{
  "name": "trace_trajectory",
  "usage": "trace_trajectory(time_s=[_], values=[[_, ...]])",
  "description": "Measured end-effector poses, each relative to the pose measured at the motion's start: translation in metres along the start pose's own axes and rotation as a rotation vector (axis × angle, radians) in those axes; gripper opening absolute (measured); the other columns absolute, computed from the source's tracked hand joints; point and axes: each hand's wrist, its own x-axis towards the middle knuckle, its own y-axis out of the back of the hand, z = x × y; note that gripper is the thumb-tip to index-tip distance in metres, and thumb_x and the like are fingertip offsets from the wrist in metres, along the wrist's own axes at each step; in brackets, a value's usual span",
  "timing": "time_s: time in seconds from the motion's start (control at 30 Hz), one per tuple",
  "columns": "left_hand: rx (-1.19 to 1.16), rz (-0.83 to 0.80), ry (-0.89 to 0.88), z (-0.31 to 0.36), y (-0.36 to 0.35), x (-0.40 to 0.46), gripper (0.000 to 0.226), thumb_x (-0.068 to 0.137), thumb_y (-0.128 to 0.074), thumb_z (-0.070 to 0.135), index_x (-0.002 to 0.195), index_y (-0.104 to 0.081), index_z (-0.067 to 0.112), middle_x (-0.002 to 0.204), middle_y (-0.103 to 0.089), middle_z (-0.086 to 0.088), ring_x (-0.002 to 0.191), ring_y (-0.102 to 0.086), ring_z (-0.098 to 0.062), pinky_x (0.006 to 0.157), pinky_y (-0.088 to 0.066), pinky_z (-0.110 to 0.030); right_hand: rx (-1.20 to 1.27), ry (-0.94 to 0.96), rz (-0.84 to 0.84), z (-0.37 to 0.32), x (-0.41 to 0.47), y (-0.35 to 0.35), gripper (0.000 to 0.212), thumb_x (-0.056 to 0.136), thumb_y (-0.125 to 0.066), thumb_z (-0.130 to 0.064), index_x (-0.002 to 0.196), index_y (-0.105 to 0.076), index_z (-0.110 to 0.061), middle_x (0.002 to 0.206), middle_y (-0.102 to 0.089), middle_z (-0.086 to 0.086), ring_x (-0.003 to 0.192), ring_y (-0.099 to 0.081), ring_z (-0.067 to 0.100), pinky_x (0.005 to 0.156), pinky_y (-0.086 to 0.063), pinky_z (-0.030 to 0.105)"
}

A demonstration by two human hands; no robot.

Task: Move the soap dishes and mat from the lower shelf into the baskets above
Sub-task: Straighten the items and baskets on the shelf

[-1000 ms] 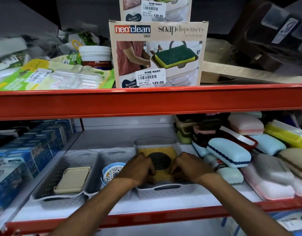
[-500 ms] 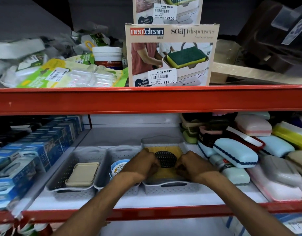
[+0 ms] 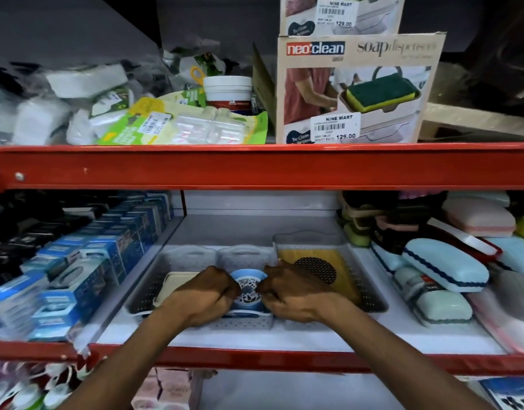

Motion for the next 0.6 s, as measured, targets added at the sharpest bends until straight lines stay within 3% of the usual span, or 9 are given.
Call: trace_trajectory(time_s=[0.07, 0.13, 0.23, 0.3, 0.33, 0.43, 0.5, 0.6], values=[[0.012, -0.033, -0.021, -0.004, 0.0, -0.002, 0.071, 0.075, -0.016, 0.048, 0.099, -0.071, 0.01, 0.109, -0.074, -0.011, 0.098, -0.066, -0.024, 0.089, -0.052, -0.038, -0.008, -0.011, 0.021, -0.001, 0.004, -0.003, 0.044, 0.083, -0.031, -0.045, 0.078, -0.065, -0.018, 0.088, -0.064, 0.004, 0.083, -0.055, 0.022, 0.078, -0.053, 0.04], [0.018, -0.064, -0.037, -0.007, 0.002, -0.005, 0.065, 0.077, -0.019, 0.046, 0.102, -0.071, 0.015, 0.113, -0.074, -0.008, 0.099, -0.066, -0.022, 0.09, -0.052, -0.038, 0.011, -0.014, 0.022, -0.002, 0.003, -0.003, 0.041, 0.084, -0.032, -0.044, 0.079, -0.064, -0.019, 0.087, -0.064, 0.003, 0.083, -0.053, 0.02, 0.077, -0.052, 0.039], [-0.138, -0.027, -0.044, -0.014, 0.017, -0.019, 0.068, 0.075, -0.022, 0.046, 0.116, -0.07, 0.021, 0.127, -0.067, 0.005, 0.111, -0.06, -0.004, 0.101, -0.048, -0.024, 0.018, 0.0, 0.026, -0.012, -0.003, 0.005, 0.039, 0.088, -0.035, -0.044, 0.095, -0.068, -0.023, 0.105, -0.069, 0.005, 0.096, -0.056, 0.019, 0.097, -0.049, 0.042], [-0.238, 0.07, -0.018, -0.025, 0.032, -0.036, 0.072, 0.073, -0.023, 0.045, 0.119, -0.069, 0.014, 0.125, -0.063, 0.008, 0.11, -0.052, 0.007, 0.097, -0.036, -0.001, 0.07, 0.028, 0.057, -0.024, -0.006, 0.012, 0.043, 0.088, -0.039, -0.041, 0.115, -0.067, -0.025, 0.126, -0.066, 0.006, 0.114, -0.057, 0.022, 0.109, -0.042, 0.04], [-0.255, 0.122, 0.002, -0.034, 0.038, -0.044, 0.071, 0.073, -0.024, 0.045, 0.118, -0.07, 0.014, 0.124, -0.064, 0.006, 0.111, -0.053, 0.006, 0.095, -0.033, 0.003, 0.096, 0.061, 0.081, -0.032, -0.006, 0.014, 0.045, 0.087, -0.04, -0.04, 0.121, -0.065, -0.025, 0.131, -0.065, 0.005, 0.119, -0.056, 0.022, 0.11, -0.041, 0.04], [-0.228, 0.118, 0.102, -0.067, 0.04, -0.064, 0.068, 0.075, -0.024, 0.047, 0.116, -0.071, 0.022, 0.125, -0.066, 0.008, 0.119, -0.057, -0.003, 0.099, -0.032, 0.001, 0.121, 0.128, 0.095, -0.059, 0.004, 0.011, 0.051, 0.086, -0.037, -0.045, 0.127, -0.059, -0.026, 0.135, -0.062, 0.002, 0.121, -0.055, 0.023, 0.104, -0.047, 0.044], [-0.182, 0.075, 0.131, -0.082, 0.036, -0.074, 0.066, 0.078, -0.023, 0.049, 0.118, -0.07, 0.026, 0.127, -0.067, 0.007, 0.121, -0.056, -0.005, 0.106, -0.038, -0.012, 0.11, 0.157, 0.089, -0.078, 0.017, 0.006, 0.05, 0.084, -0.036, -0.044, 0.119, -0.062, -0.02, 0.128, -0.064, 0.006, 0.117, -0.056, 0.026, 0.1, -0.048, 0.048], [-0.153, 0.057, 0.137, -0.084, 0.035, -0.082, 0.074, 0.075, -0.02, 0.055, 0.12, -0.069, 0.021, 0.126, -0.067, 0.0, 0.12, -0.058, -0.014, 0.106, -0.041, -0.028, 0.061, 0.18, 0.053, -0.097, 0.038, -0.001, 0.05, 0.087, -0.039, -0.04, 0.121, -0.064, -0.013, 0.129, -0.065, 0.013, 0.13, -0.049, 0.027, 0.112, -0.036, 0.046]])
